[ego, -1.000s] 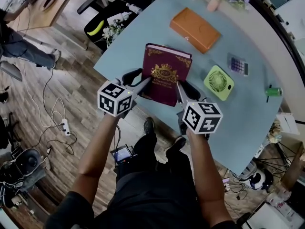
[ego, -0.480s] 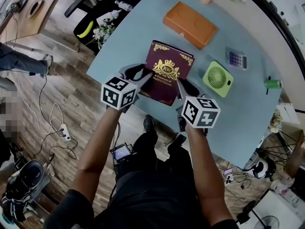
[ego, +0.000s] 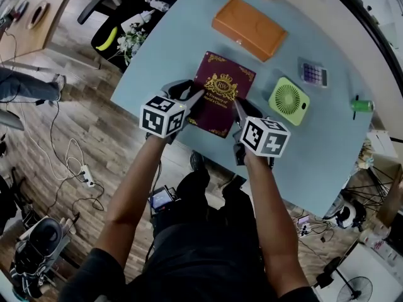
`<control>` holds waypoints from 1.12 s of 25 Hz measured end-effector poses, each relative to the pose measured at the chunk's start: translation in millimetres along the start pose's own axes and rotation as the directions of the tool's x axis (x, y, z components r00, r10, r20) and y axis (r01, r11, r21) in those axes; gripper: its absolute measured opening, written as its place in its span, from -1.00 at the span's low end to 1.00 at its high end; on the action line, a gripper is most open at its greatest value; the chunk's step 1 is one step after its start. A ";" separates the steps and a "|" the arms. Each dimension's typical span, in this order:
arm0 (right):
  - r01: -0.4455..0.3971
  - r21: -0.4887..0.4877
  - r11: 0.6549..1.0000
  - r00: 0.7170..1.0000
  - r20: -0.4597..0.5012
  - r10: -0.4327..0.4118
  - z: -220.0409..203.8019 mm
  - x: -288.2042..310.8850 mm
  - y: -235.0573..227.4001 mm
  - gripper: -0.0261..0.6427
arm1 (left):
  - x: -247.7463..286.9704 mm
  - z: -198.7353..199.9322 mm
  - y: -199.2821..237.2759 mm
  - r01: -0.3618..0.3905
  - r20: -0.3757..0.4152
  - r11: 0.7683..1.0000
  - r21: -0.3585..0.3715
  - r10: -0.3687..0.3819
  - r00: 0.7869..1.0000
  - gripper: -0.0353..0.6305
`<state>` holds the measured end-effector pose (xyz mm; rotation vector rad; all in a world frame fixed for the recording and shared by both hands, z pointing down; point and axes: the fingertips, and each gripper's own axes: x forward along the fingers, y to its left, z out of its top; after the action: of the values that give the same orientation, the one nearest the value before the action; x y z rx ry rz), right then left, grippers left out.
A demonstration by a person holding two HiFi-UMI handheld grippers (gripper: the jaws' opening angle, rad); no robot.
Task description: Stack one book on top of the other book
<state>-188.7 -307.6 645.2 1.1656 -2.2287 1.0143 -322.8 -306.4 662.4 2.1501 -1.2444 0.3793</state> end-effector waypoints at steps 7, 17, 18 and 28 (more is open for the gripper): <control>0.014 0.025 1.000 1.000 -0.019 -0.013 -2.3 12.4 -9.7 -0.71 | 11.1 -3.3 5.5 -0.016 -0.021 1.000 -0.011 0.015 1.000 -0.22; 0.016 -0.019 1.000 0.999 -0.034 -0.017 -3.9 17.5 -12.2 -0.67 | 10.2 -7.2 8.3 -0.033 -0.038 0.999 0.023 0.034 0.999 -0.22; 0.021 -0.034 0.999 0.999 -0.037 -0.023 -3.2 17.4 -12.9 -0.65 | 9.0 -6.4 7.7 -0.035 -0.045 0.999 0.038 0.036 0.998 -0.22; 0.033 -0.145 0.989 0.999 0.034 -0.029 32.2 -13.3 -0.8 -0.64 | -29.5 32.2 -11.0 -0.058 0.016 0.990 0.126 0.056 0.998 -0.22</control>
<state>-181.7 -325.6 616.2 1.1555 -2.2602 0.8110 -330.5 -303.0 618.1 2.2289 -1.3230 0.4817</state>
